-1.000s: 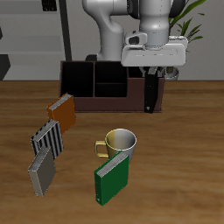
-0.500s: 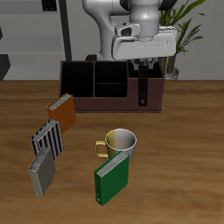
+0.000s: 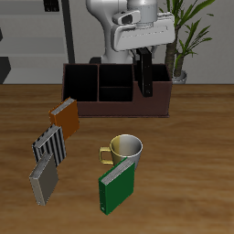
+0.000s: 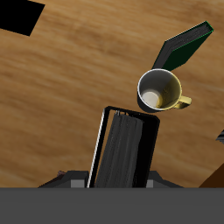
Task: Place the black book into the back desk caddy's front compartment
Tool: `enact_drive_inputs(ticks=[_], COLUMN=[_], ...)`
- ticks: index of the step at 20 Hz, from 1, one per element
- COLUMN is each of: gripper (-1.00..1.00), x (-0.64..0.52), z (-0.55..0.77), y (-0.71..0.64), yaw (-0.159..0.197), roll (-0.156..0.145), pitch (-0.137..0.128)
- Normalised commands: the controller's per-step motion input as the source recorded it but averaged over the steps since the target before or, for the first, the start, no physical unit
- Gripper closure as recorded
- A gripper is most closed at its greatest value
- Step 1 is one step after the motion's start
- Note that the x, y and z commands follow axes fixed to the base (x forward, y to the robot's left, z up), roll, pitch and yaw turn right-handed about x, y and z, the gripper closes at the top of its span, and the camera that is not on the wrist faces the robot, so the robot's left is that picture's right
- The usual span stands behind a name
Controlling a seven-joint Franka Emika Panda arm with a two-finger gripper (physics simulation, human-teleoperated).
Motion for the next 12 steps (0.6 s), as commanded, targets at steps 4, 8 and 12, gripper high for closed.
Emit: enact_drive_inputs(ticks=[4,8,12], gripper=[1.0,1.0,1.0], x=[-0.33,-0.35,-0.21], z=[0.14,0.14,0.2], y=[-0.07,-0.13,-0.14], yaw=[0.095,0.095,0.07], roll=[0.01,-0.007,-0.018], pitch=[-0.04,-0.037,-0.042])
